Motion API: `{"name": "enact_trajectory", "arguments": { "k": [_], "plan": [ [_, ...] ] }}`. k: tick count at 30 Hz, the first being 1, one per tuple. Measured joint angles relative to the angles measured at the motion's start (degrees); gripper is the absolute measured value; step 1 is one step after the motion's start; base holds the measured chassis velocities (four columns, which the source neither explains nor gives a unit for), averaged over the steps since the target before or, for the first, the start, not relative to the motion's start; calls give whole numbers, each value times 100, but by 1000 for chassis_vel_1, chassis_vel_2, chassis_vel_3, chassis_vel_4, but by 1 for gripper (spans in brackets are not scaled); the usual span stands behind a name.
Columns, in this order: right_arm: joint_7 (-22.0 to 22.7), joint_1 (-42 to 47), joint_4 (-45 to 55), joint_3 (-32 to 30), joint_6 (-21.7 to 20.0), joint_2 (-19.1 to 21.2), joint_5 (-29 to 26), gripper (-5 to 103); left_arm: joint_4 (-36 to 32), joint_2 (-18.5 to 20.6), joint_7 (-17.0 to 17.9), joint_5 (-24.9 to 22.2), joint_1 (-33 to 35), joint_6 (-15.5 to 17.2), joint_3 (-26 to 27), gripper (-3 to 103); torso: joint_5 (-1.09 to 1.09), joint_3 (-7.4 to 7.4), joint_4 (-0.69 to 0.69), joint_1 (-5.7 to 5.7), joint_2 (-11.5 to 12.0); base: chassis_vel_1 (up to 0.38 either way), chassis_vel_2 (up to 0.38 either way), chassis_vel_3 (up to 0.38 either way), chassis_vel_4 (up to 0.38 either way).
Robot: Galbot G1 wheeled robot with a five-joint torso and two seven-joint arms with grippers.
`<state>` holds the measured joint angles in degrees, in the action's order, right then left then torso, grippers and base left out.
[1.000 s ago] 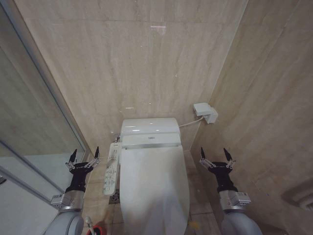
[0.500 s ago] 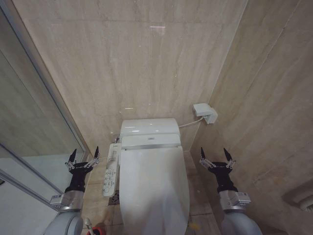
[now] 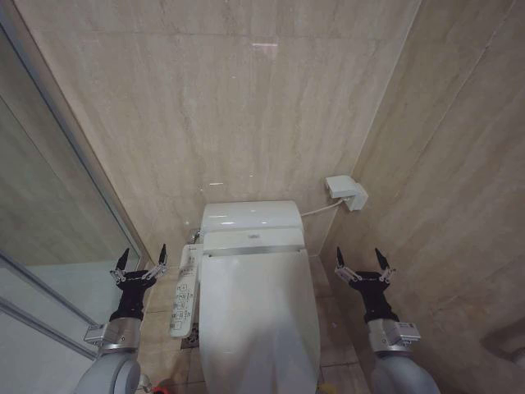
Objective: Open the toilet lid, clean the toilet bowl with a toilet brush, close the toilet lid, and flush.
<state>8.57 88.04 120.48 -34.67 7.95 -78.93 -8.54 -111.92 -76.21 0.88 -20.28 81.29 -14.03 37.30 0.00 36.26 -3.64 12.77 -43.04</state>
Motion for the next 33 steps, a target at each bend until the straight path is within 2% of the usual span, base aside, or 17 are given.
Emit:
{"name": "enact_trajectory", "arguments": {
  "k": [8,17,19,20,22,23,26,27,30,32,33],
  "plan": [
    [0,3,0,0,0,0,0,100,216,216,51,-231,-122,-8,271,100,-1,0,-1,-2,0,0,0,0,0],
    [0,2,0,1,0,0,0,100,1065,878,20,-640,-447,-178,438,100,-1,0,0,-2,0,0,0,0,0],
    [1,2,0,-1,0,0,0,100,1387,1212,-68,-791,-644,-240,390,103,-2,0,-2,-2,0,0,0,0,0],
    [1,2,0,-1,0,0,0,100,1387,1212,-68,-791,-644,-240,390,103,-2,0,-2,-2,0,0,0,0,0],
    [0,2,0,0,0,0,0,100,1739,1590,-209,-893,-861,-350,289,103,-2,0,-1,-1,0,0,0,0,0],
    [0,2,0,0,0,0,0,100,1739,1590,-209,-893,-861,-350,289,103,-2,0,-1,-1,0,0,0,0,0],
    [0,2,0,0,0,0,0,100,2116,1931,-408,-997,-1159,-490,124,103,0,0,-1,-1,0,0,0,0,0],
    [0,2,0,0,0,0,0,100,2301,2039,-462,-997,-1330,-507,27,93,-1,0,0,-1,0,0,0,0,0],
    [0,2,0,0,0,-1,0,100,2550,2118,-543,-996,-1560,-537,-87,93,0,0,-1,-1,0,0,0,0,0],
    [0,2,0,0,0,0,0,100,2920,2194,-769,-998,-1872,-680,-255,93,-2,0,0,-1,0,0,0,0,0],
    [0,2,0,0,0,0,0,100,2920,2194,-769,-998,-1872,-680,-255,93,-2,0,0,-1,0,0,0,0,0]
  ]
}}
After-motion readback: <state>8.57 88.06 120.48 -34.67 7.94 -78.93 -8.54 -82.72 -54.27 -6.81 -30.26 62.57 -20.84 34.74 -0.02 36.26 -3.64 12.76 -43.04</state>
